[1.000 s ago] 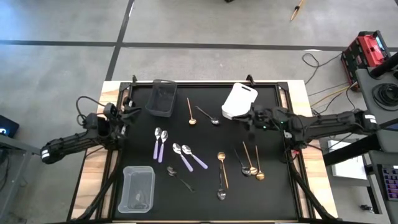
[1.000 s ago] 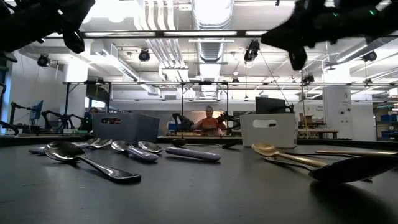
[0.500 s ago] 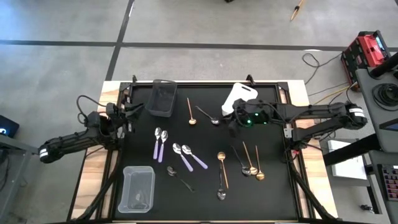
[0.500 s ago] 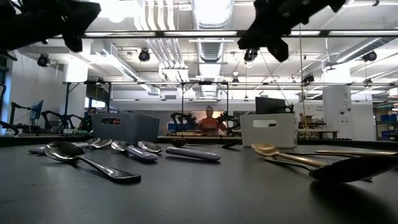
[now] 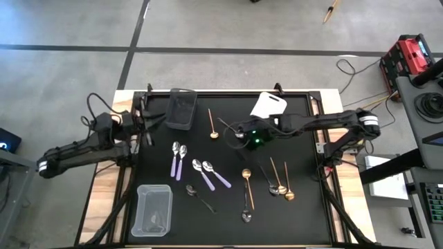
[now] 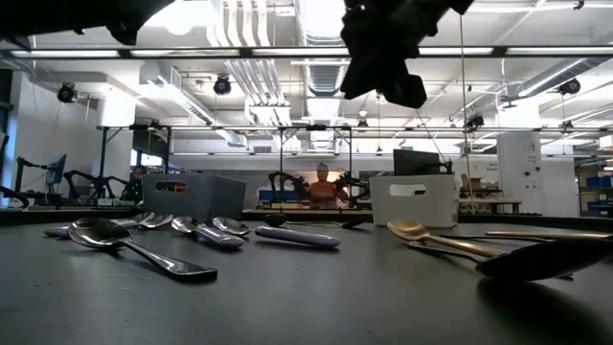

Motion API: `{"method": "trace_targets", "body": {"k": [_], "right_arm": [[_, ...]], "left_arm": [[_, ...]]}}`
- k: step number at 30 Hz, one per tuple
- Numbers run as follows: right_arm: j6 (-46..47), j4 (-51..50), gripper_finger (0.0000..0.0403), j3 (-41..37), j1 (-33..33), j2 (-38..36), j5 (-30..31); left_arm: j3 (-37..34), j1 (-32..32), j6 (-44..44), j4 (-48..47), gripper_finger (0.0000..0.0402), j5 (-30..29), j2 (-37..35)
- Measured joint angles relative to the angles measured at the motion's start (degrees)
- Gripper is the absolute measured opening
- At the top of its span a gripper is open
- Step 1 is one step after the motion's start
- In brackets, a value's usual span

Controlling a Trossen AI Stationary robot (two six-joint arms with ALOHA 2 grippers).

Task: Sort silverware by color (type)
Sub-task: Put the black spoon into the white bin

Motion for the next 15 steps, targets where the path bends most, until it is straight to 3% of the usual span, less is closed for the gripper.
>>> {"method": "trace_targets", "body": {"k": [5, 9, 15], "right_arm": [[2.6, -5.8, 0.0038, 5.0, 1.4, 5.0, -0.7], [4.8, -10.0, 0.0038, 7.8, 2.7, 8.0, -0.9], [8.0, -14.7, 0.0038, 8.2, 4.6, 10.4, -4.9]], "left_arm": [[5.3, 0.0, -1.0, -10.7, 0.0039, 1.0, 0.7], [3.5, 0.0, -2.0, -8.6, 0.0039, 9.4, -1.7], [1.5, 0.0, -6.3, -4.3, 0.0039, 10.2, -7.6]]}}
